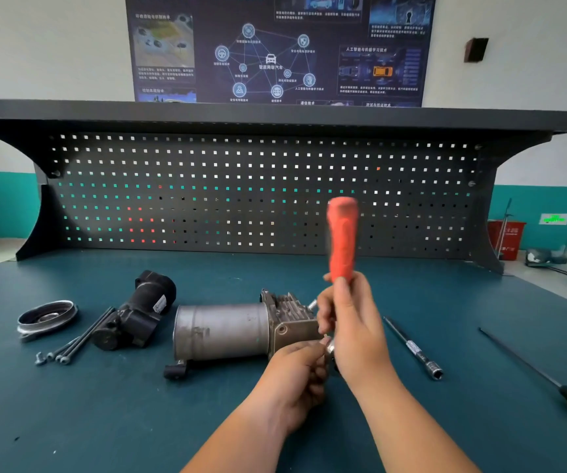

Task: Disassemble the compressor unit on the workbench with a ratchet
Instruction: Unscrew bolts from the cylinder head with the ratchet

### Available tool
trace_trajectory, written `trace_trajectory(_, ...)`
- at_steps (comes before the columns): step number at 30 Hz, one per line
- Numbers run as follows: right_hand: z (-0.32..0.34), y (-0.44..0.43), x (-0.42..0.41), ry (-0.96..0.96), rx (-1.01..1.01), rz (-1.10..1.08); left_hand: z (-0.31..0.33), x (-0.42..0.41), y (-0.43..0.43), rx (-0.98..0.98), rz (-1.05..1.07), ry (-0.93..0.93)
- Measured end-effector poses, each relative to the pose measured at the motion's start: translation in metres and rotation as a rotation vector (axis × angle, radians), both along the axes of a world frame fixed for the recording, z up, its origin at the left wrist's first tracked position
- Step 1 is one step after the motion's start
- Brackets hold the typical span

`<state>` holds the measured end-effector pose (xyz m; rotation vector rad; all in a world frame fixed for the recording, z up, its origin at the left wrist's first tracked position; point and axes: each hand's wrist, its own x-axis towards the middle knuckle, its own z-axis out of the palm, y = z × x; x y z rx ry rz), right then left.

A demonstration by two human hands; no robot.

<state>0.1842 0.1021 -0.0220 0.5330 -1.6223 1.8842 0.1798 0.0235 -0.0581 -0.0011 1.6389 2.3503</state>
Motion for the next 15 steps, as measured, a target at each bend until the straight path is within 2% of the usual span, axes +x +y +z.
trace_trajectory(2, 0.002, 0.004, -0.002, -0.072, -0.226, -0.005, -0.001, -0.001, 0.000, 0.016, 0.009, 0.001)
trace_trajectory(6, 0.001, 0.023, -0.011, -0.354, -0.894, 0.034, -0.001, -0.002, 0.002, 0.047, 0.013, 0.005)
trace_trajectory(8, -0.004, 0.032, -0.014, -0.494, -1.105, 0.009, 0.000, 0.000, 0.004, 0.036, 0.001, 0.007)
trace_trajectory(11, -0.006, 0.035, -0.017, -0.567, -1.111, -0.015, -0.001, -0.001, 0.005, 0.013, -0.004, 0.011)
trace_trajectory(15, 0.005, 0.025, -0.014, -0.402, -0.827, -0.041, -0.001, -0.001, 0.004, 0.018, 0.012, 0.017)
